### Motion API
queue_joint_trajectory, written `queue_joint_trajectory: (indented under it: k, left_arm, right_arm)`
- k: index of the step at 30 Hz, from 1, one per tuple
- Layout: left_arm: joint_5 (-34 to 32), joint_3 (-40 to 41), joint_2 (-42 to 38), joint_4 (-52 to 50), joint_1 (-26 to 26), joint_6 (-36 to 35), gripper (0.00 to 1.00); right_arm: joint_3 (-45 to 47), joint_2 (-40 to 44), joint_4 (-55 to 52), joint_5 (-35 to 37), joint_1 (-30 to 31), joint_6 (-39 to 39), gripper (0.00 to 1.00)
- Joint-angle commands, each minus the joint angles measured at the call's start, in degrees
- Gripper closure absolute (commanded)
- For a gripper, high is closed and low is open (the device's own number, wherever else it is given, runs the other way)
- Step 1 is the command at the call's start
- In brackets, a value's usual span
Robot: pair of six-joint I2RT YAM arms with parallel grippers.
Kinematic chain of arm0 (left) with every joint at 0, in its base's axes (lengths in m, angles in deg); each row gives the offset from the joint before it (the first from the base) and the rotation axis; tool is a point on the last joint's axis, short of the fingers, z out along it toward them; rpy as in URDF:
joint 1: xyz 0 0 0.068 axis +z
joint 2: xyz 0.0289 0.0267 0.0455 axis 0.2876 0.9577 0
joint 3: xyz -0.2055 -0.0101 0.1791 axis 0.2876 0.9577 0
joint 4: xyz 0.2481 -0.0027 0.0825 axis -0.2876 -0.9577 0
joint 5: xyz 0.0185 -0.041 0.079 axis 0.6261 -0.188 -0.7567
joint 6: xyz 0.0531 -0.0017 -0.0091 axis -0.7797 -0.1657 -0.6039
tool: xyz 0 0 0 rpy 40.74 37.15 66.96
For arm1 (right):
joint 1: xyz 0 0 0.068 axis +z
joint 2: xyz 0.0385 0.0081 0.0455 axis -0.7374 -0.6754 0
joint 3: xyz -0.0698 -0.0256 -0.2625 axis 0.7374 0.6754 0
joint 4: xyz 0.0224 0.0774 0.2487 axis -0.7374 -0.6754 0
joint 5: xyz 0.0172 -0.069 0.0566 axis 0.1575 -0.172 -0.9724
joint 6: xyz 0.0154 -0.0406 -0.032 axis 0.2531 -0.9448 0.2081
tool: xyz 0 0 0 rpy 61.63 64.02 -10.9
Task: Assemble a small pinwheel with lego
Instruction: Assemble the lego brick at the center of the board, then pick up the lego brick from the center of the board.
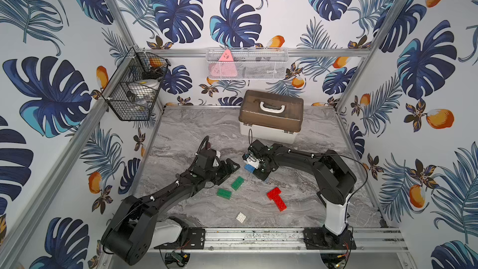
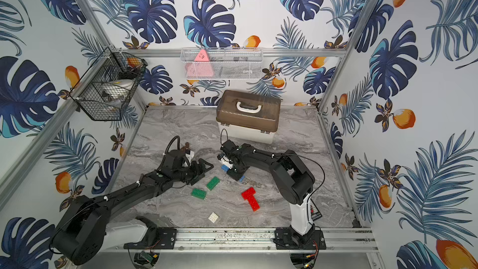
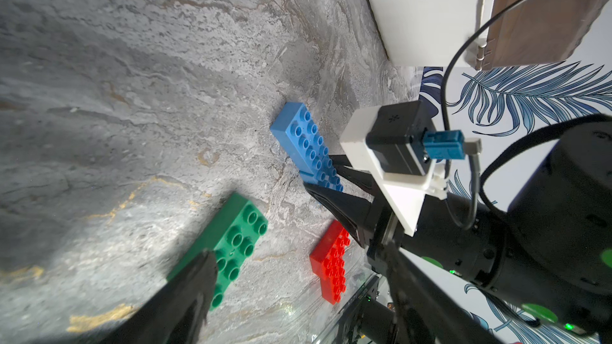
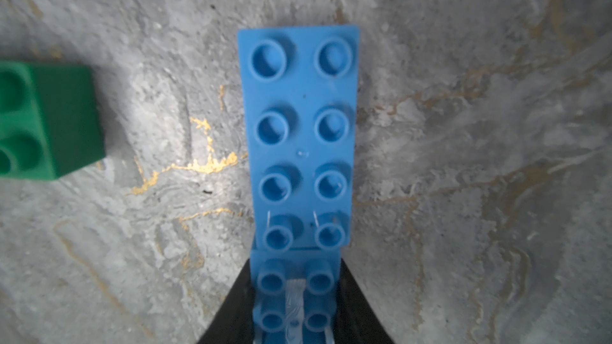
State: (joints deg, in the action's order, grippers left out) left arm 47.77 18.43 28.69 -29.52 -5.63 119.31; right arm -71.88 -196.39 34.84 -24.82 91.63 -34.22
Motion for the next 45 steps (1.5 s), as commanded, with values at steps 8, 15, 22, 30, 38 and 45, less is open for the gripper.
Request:
queue_joint_trajectory:
  k: [8, 15, 22, 30, 38, 45]
  left_arm:
    - [-4.1, -1.2, -3.1, -5.7, 0.0, -1.7, 0.01]
    - [-6.8, -2.9, -7.8, -10.5, 0.0, -1.5, 0.01]
    - [-9.3, -1.0, -16.9, -13.1, 0.3, 1.9, 0.01]
    - [6.5, 7.4, -19.6, -3.5, 12.1, 11.3, 0.06]
    - [16.2, 7.4, -17.9, -4.6, 23.0, 7.4, 0.06]
    - [16.2, 8.6, -18.0, -4.4, 23.0, 5.5, 0.09]
  right_arm:
    - [0.8, 5.3, 3.5, -3.6, -0.3, 2.2, 0.39]
    - [3.7, 18.4, 7.2, -2.1, -0.3, 3.3, 0.12]
    - [18.7, 34.9, 31.1, -2.4, -0.3, 3.4, 0.0]
    - [7.0, 23.8, 12.3, -12.1, 4.7, -16.6, 0.07]
    - [5.8, 12.1, 13.9, -9.0, 14.1, -31.4, 0.15]
    - [3.6, 6.0, 14.8, -8.6, 14.0, -32.2, 0.2]
